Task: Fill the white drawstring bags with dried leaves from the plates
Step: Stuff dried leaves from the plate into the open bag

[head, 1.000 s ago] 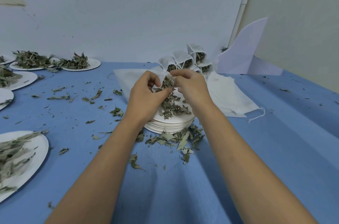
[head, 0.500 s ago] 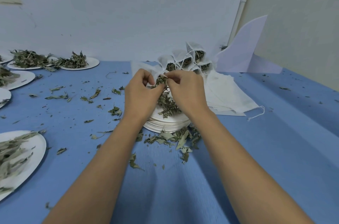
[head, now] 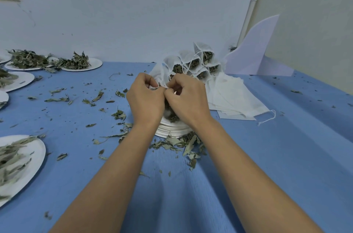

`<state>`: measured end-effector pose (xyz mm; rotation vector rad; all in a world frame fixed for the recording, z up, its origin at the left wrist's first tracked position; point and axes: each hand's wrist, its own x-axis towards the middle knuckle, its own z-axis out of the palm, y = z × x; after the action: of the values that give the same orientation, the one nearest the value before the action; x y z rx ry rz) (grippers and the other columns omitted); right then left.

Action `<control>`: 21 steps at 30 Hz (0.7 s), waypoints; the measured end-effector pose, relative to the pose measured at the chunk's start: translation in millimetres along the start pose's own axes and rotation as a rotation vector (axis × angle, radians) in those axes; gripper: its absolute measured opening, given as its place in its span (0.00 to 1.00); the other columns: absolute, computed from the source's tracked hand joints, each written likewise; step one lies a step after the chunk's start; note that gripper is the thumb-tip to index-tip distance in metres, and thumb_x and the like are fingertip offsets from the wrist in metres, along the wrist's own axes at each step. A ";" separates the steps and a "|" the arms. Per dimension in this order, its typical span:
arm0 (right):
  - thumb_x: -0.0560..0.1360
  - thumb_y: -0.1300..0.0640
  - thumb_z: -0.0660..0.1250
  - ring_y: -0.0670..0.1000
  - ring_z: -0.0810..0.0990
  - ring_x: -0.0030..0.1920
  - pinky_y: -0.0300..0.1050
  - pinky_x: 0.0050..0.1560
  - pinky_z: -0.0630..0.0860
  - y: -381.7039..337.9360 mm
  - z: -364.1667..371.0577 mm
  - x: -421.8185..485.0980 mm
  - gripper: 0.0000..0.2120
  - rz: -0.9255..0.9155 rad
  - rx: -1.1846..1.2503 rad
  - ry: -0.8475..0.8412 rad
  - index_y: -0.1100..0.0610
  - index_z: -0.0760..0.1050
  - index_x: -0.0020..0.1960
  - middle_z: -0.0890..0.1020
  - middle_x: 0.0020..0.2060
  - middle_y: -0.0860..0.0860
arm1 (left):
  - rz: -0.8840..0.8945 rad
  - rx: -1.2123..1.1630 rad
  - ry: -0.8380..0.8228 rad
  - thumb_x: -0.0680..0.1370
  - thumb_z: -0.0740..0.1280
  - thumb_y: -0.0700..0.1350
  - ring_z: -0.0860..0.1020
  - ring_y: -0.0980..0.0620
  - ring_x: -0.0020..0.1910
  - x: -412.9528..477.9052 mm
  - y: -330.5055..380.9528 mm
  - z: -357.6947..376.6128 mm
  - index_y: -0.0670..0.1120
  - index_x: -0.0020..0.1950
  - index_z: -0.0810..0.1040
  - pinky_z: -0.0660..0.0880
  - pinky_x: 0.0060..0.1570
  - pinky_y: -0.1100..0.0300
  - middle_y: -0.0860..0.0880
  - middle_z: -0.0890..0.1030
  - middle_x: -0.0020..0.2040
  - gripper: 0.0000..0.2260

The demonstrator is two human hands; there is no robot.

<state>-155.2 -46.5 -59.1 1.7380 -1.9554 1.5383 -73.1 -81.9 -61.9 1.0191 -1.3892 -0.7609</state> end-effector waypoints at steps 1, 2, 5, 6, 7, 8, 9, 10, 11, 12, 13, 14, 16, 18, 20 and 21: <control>0.65 0.65 0.66 0.48 0.73 0.33 0.43 0.36 0.70 -0.1 -1.3 -0.7 0.03 0.005 0.043 -0.001 0.59 0.76 0.34 0.77 0.30 0.48 | 0.010 0.004 0.011 0.68 0.67 0.32 0.65 0.60 0.23 -0.5 0.4 0.1 0.48 0.34 0.67 0.64 0.26 0.71 0.54 0.67 0.30 0.14; 0.65 0.66 0.66 0.47 0.72 0.32 0.42 0.35 0.70 -0.4 -2.5 -1.5 0.04 0.007 0.090 0.002 0.59 0.75 0.33 0.77 0.29 0.49 | 0.023 0.007 0.024 0.68 0.65 0.31 0.66 0.61 0.24 -1.1 0.9 0.1 0.48 0.34 0.67 0.64 0.26 0.71 0.54 0.67 0.30 0.14; 0.63 0.66 0.66 0.45 0.70 0.30 0.38 0.32 0.68 -6.7 -1.1 -5.3 0.06 -0.039 0.152 -0.008 0.57 0.72 0.30 0.76 0.27 0.49 | 0.010 0.021 0.066 0.67 0.60 0.28 0.66 0.61 0.26 1.7 -0.4 -2.1 0.49 0.34 0.66 0.65 0.27 0.71 0.55 0.68 0.32 0.15; 0.64 0.65 0.66 0.46 0.71 0.31 0.39 0.33 0.68 -8.0 0.3 -5.5 0.06 -0.031 0.141 -0.014 0.57 0.73 0.31 0.77 0.28 0.49 | -0.001 0.016 0.069 0.67 0.60 0.28 0.66 0.60 0.26 3.7 -1.8 -2.3 0.49 0.34 0.65 0.65 0.27 0.71 0.55 0.68 0.32 0.16; 0.66 0.64 0.66 0.47 0.73 0.32 0.41 0.34 0.70 -7.5 1.3 -4.3 0.05 -0.002 0.126 -0.017 0.57 0.75 0.33 0.78 0.29 0.49 | -0.002 0.013 0.062 0.67 0.61 0.28 0.67 0.62 0.26 5.7 -3.1 -2.3 0.50 0.34 0.65 0.65 0.27 0.71 0.55 0.68 0.32 0.16; 0.68 0.63 0.66 0.48 0.75 0.34 0.43 0.36 0.72 -5.4 1.8 -2.1 0.04 0.038 0.116 -0.019 0.57 0.78 0.36 0.79 0.31 0.49 | 0.005 0.017 0.050 0.69 0.63 0.30 0.67 0.63 0.26 7.0 -4.2 -1.8 0.50 0.34 0.65 0.65 0.27 0.72 0.55 0.68 0.32 0.15; 0.70 0.62 0.66 0.48 0.77 0.36 0.44 0.39 0.73 -2.5 1.7 0.2 0.04 0.078 0.110 -0.017 0.57 0.80 0.39 0.81 0.33 0.49 | 0.014 0.026 0.038 0.70 0.66 0.33 0.68 0.64 0.25 7.6 -5.1 -0.8 0.50 0.35 0.66 0.65 0.28 0.72 0.55 0.68 0.32 0.15; 0.72 0.62 0.67 0.48 0.78 0.38 0.44 0.40 0.74 0.8 1.0 1.8 0.04 0.111 0.106 -0.009 0.57 0.81 0.42 0.81 0.35 0.49 | 0.016 0.031 0.024 0.71 0.69 0.36 0.68 0.62 0.26 7.3 -6.1 0.5 0.50 0.35 0.66 0.65 0.28 0.72 0.55 0.68 0.32 0.15; 0.72 0.61 0.67 0.47 0.78 0.38 0.43 0.41 0.75 3.7 -0.1 2.9 0.05 0.137 0.102 0.003 0.57 0.81 0.44 0.82 0.36 0.48 | 0.009 0.027 0.007 0.72 0.71 0.40 0.67 0.60 0.27 6.8 -7.2 2.1 0.50 0.36 0.66 0.65 0.28 0.73 0.55 0.68 0.32 0.14; 0.73 0.60 0.67 0.46 0.79 0.39 0.41 0.42 0.75 6.2 -1.4 4.0 0.05 0.161 0.102 0.013 0.57 0.82 0.46 0.82 0.36 0.48 | -0.006 0.007 -0.019 0.72 0.73 0.43 0.67 0.59 0.28 6.7 -8.1 3.7 0.51 0.37 0.68 0.65 0.28 0.73 0.55 0.69 0.33 0.14; 0.73 0.60 0.67 0.45 0.79 0.40 0.38 0.42 0.76 8.2 -2.4 4.9 0.05 0.183 0.104 0.017 0.57 0.82 0.47 0.82 0.36 0.47 | -0.028 -0.024 -0.054 0.72 0.74 0.46 0.67 0.59 0.29 7.0 -8.8 4.9 0.51 0.38 0.69 0.65 0.28 0.74 0.55 0.70 0.34 0.13; 0.74 0.60 0.67 0.44 0.79 0.40 0.37 0.42 0.75 9.7 -3.0 5.9 0.05 0.201 0.108 0.016 0.56 0.82 0.47 0.81 0.36 0.46 | -0.053 -0.053 -0.093 0.71 0.74 0.48 0.69 0.60 0.31 8.3 -9.0 5.3 0.51 0.40 0.71 0.66 0.28 0.74 0.55 0.71 0.35 0.12; 0.75 0.58 0.67 0.44 0.80 0.40 0.35 0.41 0.75 11.8 -3.1 7.0 0.05 0.223 0.116 0.019 0.56 0.82 0.46 0.81 0.36 0.45 | -0.103 -0.101 -0.175 0.72 0.73 0.48 0.74 0.60 0.36 12.2 -9.1 4.0 0.51 0.44 0.73 0.69 0.31 0.73 0.55 0.75 0.39 0.10; 0.77 0.55 0.67 0.44 0.80 0.41 0.37 0.42 0.75 13.4 -3.4 7.8 0.07 0.243 0.122 0.035 0.56 0.82 0.47 0.83 0.37 0.47 | -0.126 -0.127 -0.233 0.73 0.71 0.45 0.76 0.58 0.38 15.1 -8.9 1.2 0.52 0.45 0.74 0.72 0.34 0.69 0.55 0.76 0.40 0.07; 0.77 0.54 0.67 0.44 0.81 0.41 0.39 0.44 0.76 13.1 -3.8 8.1 0.07 0.260 0.140 0.043 0.56 0.82 0.47 0.83 0.38 0.48 | -0.091 -0.093 -0.246 0.73 0.71 0.42 0.75 0.59 0.34 15.4 -10.2 -0.8 0.53 0.44 0.74 0.71 0.30 0.71 0.55 0.75 0.38 0.08; 0.77 0.54 0.67 0.44 0.80 0.41 0.38 0.43 0.76 12.1 -4.0 8.3 0.07 0.264 0.157 0.034 0.56 0.82 0.46 0.83 0.38 0.47 | -0.063 -0.062 -0.234 0.72 0.72 0.42 0.73 0.60 0.32 15.1 -11.3 -1.4 0.52 0.43 0.74 0.68 0.27 0.73 0.54 0.75 0.37 0.08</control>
<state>-169.7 -51.3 -59.0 1.5426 -2.1722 1.8381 -69.0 -99.9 -65.8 0.9516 -1.5275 -0.9893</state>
